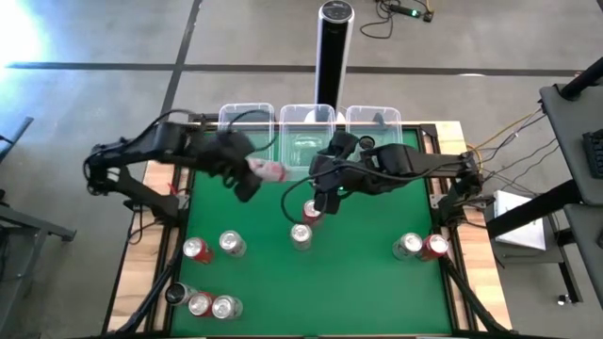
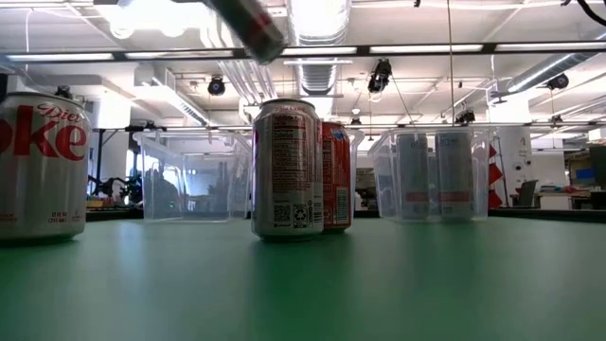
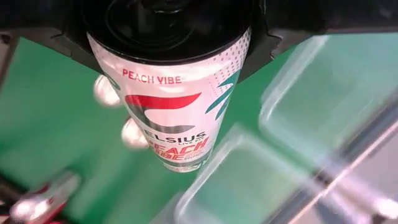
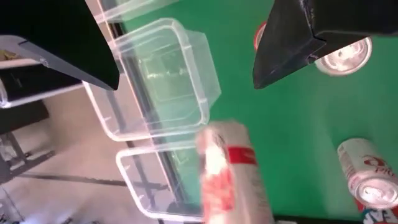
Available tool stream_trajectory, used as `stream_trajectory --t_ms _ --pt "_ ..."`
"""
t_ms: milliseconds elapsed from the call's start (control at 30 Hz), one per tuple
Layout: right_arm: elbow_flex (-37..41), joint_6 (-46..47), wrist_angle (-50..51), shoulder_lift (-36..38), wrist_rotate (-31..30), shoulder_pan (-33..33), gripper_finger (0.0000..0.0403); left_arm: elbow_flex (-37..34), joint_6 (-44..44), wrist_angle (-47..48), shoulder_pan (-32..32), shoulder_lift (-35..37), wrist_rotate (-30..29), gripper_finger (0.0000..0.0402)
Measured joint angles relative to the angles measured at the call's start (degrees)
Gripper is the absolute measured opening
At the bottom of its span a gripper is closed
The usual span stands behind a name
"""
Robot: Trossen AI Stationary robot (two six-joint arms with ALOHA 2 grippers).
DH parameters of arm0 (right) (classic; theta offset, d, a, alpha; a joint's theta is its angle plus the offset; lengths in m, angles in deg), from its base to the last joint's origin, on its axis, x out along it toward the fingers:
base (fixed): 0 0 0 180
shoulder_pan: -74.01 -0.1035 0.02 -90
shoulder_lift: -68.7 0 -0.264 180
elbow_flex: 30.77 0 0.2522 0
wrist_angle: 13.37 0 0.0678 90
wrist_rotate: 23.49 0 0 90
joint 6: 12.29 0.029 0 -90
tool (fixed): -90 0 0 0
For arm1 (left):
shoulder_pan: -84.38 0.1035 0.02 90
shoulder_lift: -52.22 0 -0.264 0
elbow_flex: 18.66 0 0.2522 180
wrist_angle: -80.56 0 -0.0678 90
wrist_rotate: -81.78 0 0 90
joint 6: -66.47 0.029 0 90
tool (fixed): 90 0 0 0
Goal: Sort soda cans
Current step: Put the top white/black soda can into the right transparent bin
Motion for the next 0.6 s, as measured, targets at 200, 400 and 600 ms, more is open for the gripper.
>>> stream_trajectory --t_ms 200,400,600 --pt "2.26 -1.79 -0.42 0.26 -7.08 -1.03 0.0365 9.17 5.20 -2.90 4.08 -8.31 5.00 0.0231" --pt "3.65 -6.11 -3.69 0.31 -7.34 0.31 0.0365 18.18 6.83 -3.80 4.73 -14.96 7.98 0.0231" --pt "3.68 -12.28 -11.13 0.73 -7.25 0.80 0.0365 26.48 7.40 -4.00 4.75 -18.74 11.41 0.0231"
